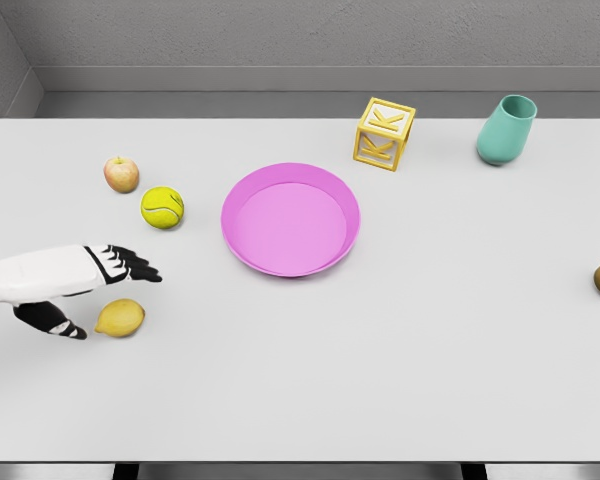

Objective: Put the lemon on the plate with left arm

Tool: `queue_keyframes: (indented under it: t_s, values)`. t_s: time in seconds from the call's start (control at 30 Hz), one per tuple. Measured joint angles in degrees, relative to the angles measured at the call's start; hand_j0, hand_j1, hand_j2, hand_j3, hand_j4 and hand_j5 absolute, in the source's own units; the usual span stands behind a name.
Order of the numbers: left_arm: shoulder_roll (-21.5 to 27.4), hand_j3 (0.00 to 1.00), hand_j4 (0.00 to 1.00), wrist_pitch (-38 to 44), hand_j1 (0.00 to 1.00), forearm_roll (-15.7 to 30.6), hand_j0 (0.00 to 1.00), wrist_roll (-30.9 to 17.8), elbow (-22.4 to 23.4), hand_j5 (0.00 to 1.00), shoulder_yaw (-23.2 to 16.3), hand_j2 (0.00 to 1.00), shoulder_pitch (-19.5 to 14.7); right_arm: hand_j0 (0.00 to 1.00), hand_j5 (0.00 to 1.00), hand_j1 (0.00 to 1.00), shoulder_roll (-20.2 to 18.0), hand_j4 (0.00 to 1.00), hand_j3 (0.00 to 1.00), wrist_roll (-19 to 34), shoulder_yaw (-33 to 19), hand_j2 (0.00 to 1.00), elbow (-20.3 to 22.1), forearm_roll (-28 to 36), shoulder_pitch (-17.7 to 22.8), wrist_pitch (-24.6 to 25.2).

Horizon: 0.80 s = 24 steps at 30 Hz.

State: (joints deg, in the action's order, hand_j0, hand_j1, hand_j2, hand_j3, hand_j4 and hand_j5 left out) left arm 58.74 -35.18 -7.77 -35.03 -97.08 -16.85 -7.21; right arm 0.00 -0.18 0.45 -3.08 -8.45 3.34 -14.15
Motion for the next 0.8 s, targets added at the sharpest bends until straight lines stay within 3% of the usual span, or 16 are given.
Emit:
queue_keyframes:
  t_s: [0.07,0.2,0.8]
  values:
    - [-0.95,1.0,1.0,-0.02,1.0,-2.36,1.0,0.0,-0.12,1.0,2.48,1.0,2.99,1.0,1.0,1.0,0.0,1.0,1.0,0.0,0.0,1.0,0.0,0.0,0.0,0.0]
    - [-2.58,1.0,1.0,0.03,1.0,-5.5,1.0,0.01,-0.77,1.0,5.43,1.0,3.43,1.0,1.0,1.0,0.0,1.0,1.0,0.0,0.0,1.0,0.0,0.0,0.0,0.0]
    - [-7.53,1.0,1.0,0.03,1.0,-15.46,1.0,0.0,-2.56,1.0,8.08,1.0,4.75,1.0,1.0,1.0,0.0,1.0,1.0,0.0,0.0,1.0,0.0,0.0,0.0,0.0]
